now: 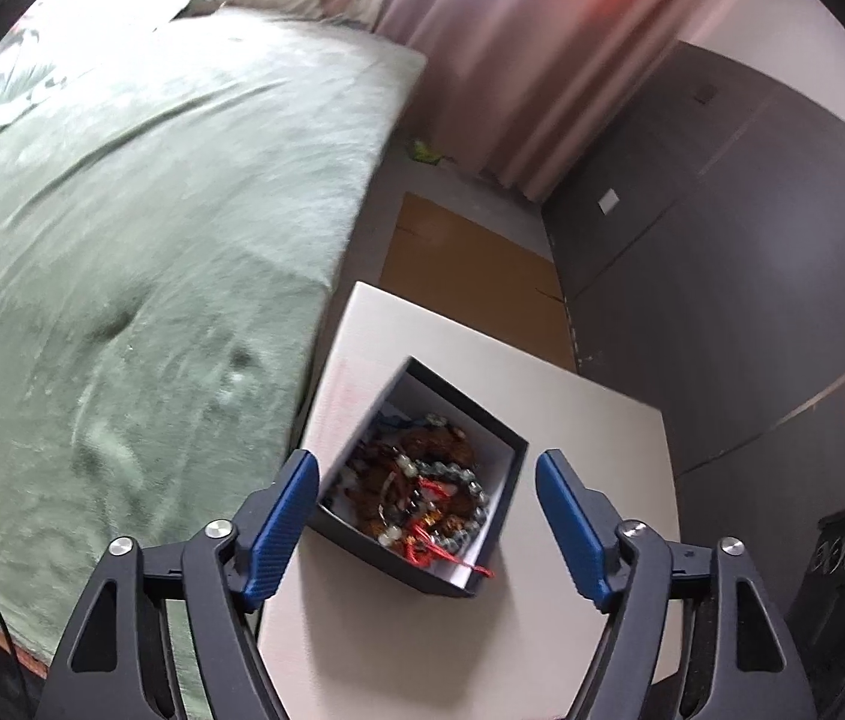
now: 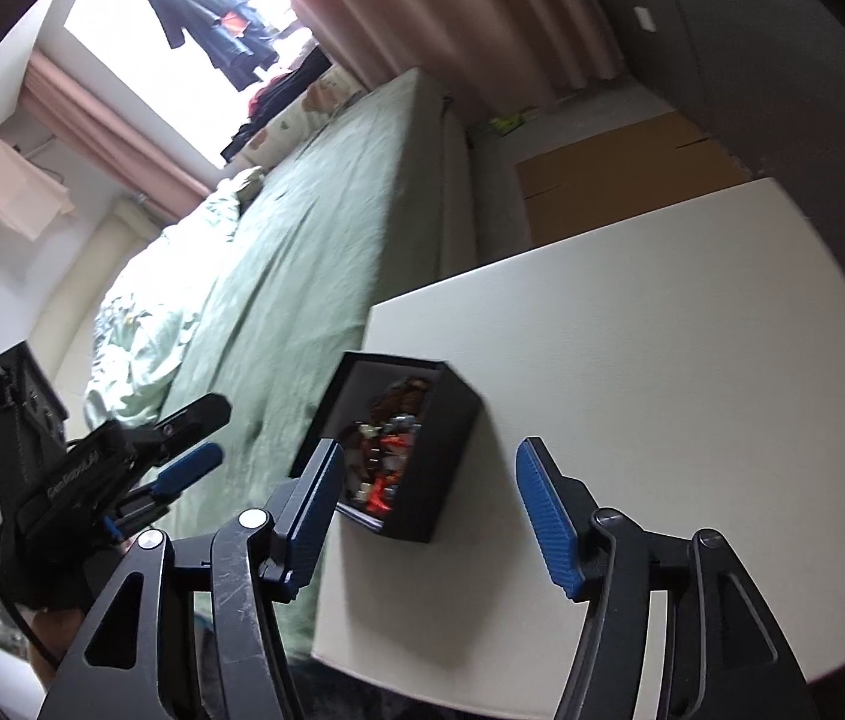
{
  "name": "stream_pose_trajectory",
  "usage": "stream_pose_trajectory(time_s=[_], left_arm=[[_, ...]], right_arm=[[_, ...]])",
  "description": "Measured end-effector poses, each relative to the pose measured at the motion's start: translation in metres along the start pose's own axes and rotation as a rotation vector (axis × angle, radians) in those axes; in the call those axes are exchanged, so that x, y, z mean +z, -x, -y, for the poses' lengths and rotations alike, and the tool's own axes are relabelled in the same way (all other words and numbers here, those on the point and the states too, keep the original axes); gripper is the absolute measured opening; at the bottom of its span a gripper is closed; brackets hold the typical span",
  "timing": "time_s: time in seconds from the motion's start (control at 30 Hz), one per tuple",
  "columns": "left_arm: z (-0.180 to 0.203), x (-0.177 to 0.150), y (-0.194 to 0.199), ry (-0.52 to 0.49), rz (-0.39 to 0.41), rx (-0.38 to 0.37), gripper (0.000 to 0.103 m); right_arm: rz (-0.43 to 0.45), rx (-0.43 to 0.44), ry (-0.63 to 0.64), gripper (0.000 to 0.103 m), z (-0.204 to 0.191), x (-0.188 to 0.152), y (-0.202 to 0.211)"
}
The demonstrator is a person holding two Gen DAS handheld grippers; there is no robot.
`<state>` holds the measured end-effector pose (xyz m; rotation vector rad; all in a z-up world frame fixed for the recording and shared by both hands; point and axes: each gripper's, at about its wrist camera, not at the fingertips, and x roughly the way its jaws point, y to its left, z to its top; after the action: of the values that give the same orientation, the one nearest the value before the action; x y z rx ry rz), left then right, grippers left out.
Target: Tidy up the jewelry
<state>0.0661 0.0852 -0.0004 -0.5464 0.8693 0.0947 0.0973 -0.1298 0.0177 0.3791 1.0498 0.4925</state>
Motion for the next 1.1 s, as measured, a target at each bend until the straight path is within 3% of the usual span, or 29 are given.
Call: stream_pose_trajectory(time_s=[0.2, 0.57, 0.63, 1.1], left_arm=[[0.018, -0.018, 0.007, -0.048, 0.024, 0.018, 0.081], [0.043, -0.049, 0.025, -0.16, 0.106, 0.053, 0.103], [0.047, -0.053, 0.028, -0.184, 0.128, 0.062, 0.103], [0.066, -0.078, 0.057, -0.283, 0.238, 0.092, 0.103]], right_arm=[[0.022, -0.065, 0.007, 0.072, 0.013, -0.002, 0.024], [0.08, -0.142, 0.024, 0.099, 0.024, -0.019, 0.058], [0.099, -0.154, 0.024, 0.103, 0.025, -0.021, 0.063], [0.162, -0.205, 0.062, 0.103, 0.024, -0.049, 0.099]])
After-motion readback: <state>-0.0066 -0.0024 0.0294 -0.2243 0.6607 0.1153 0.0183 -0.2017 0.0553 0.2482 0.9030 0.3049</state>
